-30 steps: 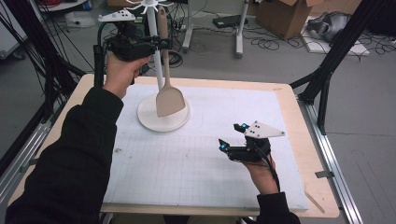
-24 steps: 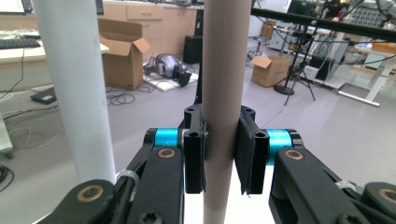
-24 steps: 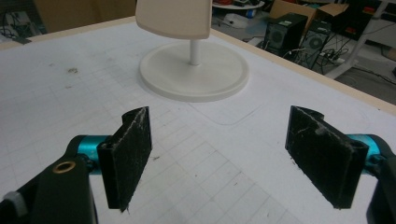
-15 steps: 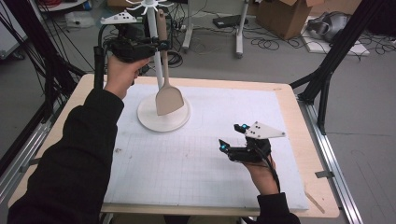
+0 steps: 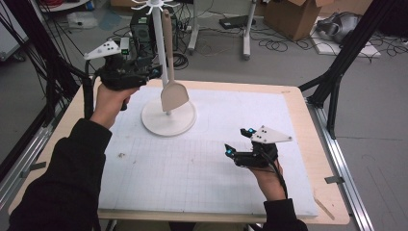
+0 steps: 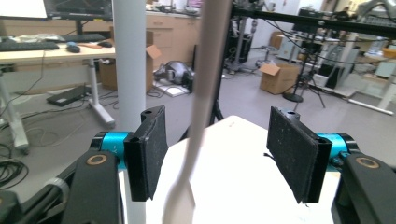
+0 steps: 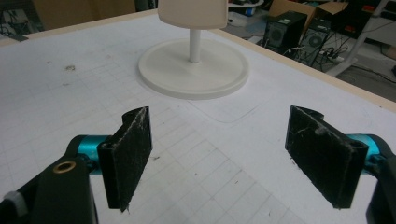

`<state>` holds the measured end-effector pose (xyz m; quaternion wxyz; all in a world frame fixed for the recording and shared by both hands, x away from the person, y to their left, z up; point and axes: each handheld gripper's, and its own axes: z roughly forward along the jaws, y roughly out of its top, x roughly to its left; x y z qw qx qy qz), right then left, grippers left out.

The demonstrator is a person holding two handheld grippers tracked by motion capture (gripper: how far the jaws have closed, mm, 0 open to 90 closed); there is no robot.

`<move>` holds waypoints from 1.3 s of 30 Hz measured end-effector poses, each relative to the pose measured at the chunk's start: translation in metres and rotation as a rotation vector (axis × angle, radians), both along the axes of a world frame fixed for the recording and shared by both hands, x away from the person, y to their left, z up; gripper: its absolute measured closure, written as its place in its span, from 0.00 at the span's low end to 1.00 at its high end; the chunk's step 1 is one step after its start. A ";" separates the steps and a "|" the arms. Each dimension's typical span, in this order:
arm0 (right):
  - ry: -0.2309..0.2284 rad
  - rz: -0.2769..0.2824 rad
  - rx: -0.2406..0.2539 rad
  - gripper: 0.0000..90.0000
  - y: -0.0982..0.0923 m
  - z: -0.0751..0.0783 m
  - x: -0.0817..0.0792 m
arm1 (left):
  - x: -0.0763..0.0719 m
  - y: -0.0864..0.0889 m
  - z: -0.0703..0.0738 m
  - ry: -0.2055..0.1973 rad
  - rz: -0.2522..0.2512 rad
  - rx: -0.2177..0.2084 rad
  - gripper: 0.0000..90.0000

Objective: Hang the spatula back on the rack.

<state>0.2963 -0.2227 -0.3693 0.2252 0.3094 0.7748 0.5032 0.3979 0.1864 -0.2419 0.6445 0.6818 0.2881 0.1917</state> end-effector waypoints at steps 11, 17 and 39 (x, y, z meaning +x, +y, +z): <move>-0.011 -0.015 0.014 0.24 -0.006 -0.014 0.001 | -0.044 0.034 -0.064 -0.056 -0.040 -0.002 0.20; -0.005 -0.031 0.018 0.24 -0.014 -0.025 -0.001 | -0.069 0.047 -0.111 -0.040 -0.033 0.034 0.20; -0.017 -0.072 0.014 0.23 -0.029 -0.045 -0.015 | -0.090 0.059 -0.182 0.037 -0.047 0.063 0.23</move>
